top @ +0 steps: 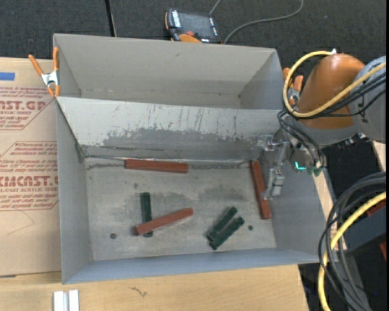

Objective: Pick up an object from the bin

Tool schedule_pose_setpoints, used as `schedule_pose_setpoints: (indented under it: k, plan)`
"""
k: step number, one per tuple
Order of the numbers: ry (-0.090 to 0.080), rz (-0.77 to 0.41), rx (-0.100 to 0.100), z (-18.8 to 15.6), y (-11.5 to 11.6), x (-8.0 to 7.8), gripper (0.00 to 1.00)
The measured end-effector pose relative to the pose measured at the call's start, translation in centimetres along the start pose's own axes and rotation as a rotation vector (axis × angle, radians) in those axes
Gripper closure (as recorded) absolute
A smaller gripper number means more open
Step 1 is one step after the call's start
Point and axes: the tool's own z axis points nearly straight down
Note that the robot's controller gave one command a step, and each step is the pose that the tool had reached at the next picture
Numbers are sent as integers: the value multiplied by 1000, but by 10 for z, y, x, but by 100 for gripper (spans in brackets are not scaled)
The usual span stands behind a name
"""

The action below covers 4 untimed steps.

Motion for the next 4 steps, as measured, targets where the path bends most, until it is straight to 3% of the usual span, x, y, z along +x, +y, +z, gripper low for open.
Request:
schedule_pose_setpoints:
  k: [1,2,3,4]
  plan:
    - [0,-140,-2,64,101,48,0]
    - [-3,-167,-4,62,185,96,0]
    - [-2,-162,0,60,181,94,100]
    - [-14,-156,-1,-94,213,103,100]
